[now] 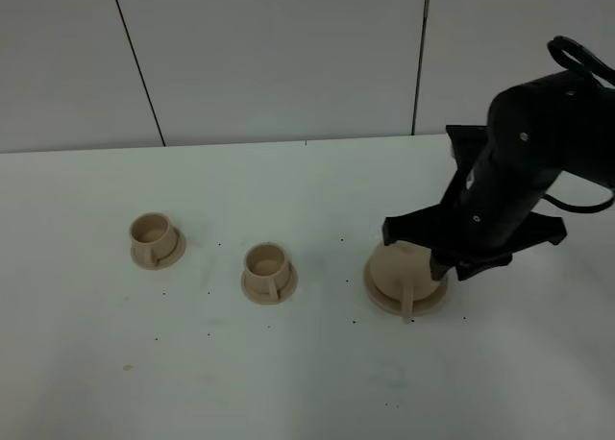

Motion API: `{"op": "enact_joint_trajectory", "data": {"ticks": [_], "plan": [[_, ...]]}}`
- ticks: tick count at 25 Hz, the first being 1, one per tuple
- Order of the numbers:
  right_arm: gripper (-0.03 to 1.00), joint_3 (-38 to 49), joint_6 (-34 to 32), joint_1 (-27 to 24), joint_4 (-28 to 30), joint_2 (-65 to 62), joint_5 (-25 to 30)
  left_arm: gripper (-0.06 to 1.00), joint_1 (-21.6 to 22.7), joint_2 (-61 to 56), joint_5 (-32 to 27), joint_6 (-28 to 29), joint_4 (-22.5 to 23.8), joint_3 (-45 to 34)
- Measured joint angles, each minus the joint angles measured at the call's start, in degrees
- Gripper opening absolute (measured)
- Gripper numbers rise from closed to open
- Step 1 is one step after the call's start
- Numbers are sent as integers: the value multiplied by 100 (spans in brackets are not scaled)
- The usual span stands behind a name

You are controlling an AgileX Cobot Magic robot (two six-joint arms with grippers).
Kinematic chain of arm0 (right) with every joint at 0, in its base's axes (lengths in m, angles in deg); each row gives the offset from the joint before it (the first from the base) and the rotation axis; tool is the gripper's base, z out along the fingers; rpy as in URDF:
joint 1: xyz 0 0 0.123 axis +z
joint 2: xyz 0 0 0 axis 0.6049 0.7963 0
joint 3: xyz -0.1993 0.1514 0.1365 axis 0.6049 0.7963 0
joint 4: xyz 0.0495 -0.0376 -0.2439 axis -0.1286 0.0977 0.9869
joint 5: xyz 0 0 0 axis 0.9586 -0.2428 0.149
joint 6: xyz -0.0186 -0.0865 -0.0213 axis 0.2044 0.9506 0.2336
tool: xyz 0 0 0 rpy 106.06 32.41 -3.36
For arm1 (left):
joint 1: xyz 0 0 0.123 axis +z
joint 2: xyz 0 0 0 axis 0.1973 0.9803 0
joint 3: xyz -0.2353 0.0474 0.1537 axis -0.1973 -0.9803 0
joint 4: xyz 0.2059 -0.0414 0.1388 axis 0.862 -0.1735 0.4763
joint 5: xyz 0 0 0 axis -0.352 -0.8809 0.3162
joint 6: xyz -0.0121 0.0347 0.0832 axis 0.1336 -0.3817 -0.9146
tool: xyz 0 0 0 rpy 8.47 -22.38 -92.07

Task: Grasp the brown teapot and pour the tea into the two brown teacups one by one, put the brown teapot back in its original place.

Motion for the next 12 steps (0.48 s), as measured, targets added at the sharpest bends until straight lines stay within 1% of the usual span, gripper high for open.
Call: {"op": "enact_joint_trajectory", "data": {"ticks": [4, 7, 12], "plan": [[24, -686, -73, 0, -349, 521, 185, 24, 0, 0, 0, 0, 0, 0], [26, -1013, -267, 0, -425, 745, 197, 24, 0, 0, 0, 0, 6, 0], [38, -1118, -526, 0, -439, 825, 203, 24, 0, 0, 0, 0, 48, 0]]}}
